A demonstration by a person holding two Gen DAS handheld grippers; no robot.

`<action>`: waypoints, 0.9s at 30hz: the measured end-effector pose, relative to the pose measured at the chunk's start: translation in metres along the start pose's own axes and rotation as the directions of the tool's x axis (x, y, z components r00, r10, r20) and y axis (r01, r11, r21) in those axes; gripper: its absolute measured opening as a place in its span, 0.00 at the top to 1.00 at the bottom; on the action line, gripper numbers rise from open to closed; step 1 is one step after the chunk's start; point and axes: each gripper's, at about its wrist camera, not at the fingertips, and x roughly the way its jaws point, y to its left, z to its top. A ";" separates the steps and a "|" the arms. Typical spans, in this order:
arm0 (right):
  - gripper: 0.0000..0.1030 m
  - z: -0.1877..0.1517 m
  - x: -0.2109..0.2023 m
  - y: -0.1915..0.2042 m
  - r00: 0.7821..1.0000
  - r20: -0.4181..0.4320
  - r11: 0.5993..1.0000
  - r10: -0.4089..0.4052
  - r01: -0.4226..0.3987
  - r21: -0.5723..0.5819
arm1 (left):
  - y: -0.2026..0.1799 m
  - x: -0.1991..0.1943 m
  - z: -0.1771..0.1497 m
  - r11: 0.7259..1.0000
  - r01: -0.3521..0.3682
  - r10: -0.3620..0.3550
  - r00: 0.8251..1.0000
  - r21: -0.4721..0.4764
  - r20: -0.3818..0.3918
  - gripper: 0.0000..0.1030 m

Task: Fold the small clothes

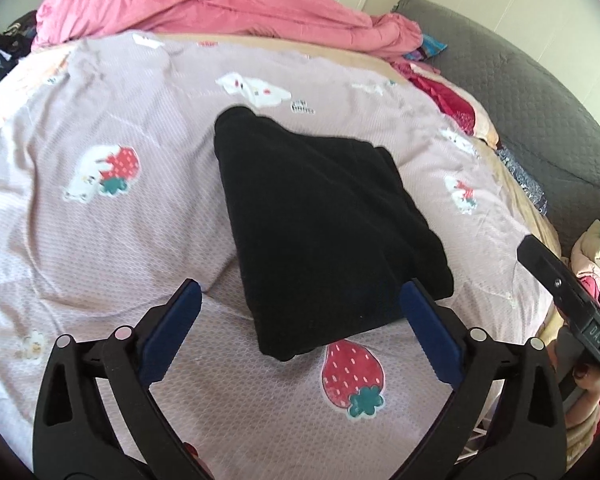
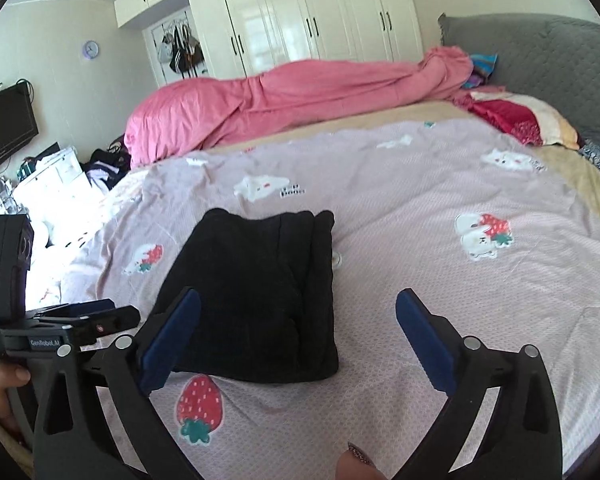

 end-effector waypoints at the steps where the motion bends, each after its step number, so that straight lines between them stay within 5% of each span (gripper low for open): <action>1: 0.04 -0.001 -0.004 0.001 1.000 0.011 1.000 -0.006 0.006 0.002 | 0.000 -0.005 0.000 1.000 -0.001 0.001 1.000 0.001 0.011 0.09; 20: 0.04 -0.058 -0.039 0.031 0.995 0.049 0.995 -0.087 0.090 -0.053 | 0.013 -0.052 -0.054 0.996 -0.079 0.075 0.991 0.036 0.107 0.09; 27: 0.04 -0.085 -0.028 0.041 0.996 -0.015 0.995 -0.090 0.090 -0.045 | 0.023 -0.049 -0.073 0.997 -0.080 0.079 0.991 0.003 0.105 0.09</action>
